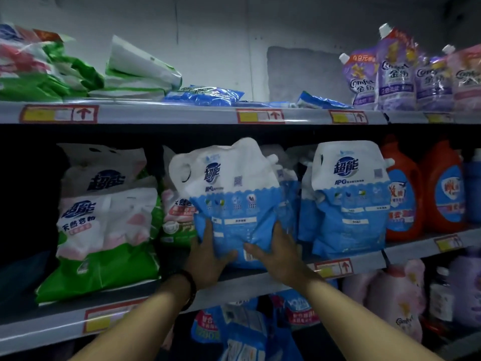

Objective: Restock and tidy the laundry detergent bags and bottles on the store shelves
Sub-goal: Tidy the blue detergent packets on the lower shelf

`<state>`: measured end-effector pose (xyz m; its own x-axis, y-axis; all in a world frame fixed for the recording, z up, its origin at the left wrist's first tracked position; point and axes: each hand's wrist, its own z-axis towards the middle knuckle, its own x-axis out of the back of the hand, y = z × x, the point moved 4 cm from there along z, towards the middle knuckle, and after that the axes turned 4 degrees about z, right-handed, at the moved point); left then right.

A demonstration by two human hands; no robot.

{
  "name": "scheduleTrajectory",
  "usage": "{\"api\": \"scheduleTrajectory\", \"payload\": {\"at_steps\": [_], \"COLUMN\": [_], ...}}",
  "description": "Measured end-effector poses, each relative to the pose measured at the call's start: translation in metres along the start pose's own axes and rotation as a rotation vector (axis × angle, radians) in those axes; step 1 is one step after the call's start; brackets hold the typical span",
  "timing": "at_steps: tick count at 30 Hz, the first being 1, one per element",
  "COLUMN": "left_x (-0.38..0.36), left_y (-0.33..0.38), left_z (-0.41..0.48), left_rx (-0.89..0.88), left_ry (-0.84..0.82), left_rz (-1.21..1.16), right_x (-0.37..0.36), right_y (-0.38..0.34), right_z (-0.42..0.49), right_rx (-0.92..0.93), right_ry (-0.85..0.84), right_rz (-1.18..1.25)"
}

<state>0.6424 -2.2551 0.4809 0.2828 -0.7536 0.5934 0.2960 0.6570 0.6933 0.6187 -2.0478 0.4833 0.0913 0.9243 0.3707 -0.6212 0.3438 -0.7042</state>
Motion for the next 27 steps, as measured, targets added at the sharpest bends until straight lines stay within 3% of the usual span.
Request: {"api": "scheduleTrajectory", "payload": {"at_steps": [3,5,7,10,13,15,17,19,21,25,27], "left_x": [-0.008,0.001,0.005,-0.016,-0.036,-0.041,-0.042,-0.041,-0.038,-0.035,-0.033], "left_y": [-0.012,-0.017,-0.017,-0.007,0.007,0.008,0.002,0.002,0.012,0.036,0.047], "left_z": [0.001,0.005,0.013,0.02,0.019,0.021,0.025,0.023,0.013,0.003,-0.009], "left_rx": [0.023,-0.01,-0.066,-0.156,-0.18,-0.156,-0.118,-0.067,-0.024,0.178,0.303], "left_ry": [0.096,0.228,0.251,0.131,0.173,0.175,0.159,0.139,0.118,0.023,0.056], "left_rz": [0.091,0.015,-0.09,-0.195,-0.171,-0.155,-0.136,-0.098,-0.042,0.073,0.192], "right_x": [0.003,0.013,0.03,0.053,0.057,0.046,0.024,0.009,0.011,0.025,0.033], "right_y": [0.018,0.028,0.037,0.051,0.052,0.041,0.021,0.016,0.015,-0.012,-0.025], "right_z": [0.012,0.02,0.025,0.024,0.017,0.002,-0.018,-0.03,-0.032,-0.031,-0.043], "right_rx": [-0.014,-0.063,-0.101,-0.117,-0.116,-0.04,0.105,0.156,0.087,-0.204,-0.358], "right_ry": [-0.108,-0.188,-0.188,-0.071,0.162,0.37,0.396,0.332,0.215,-0.159,-0.254], "right_rz": [0.084,0.153,0.175,0.13,-0.047,-0.2,-0.361,-0.511,-0.575,-0.553,-0.575]}}
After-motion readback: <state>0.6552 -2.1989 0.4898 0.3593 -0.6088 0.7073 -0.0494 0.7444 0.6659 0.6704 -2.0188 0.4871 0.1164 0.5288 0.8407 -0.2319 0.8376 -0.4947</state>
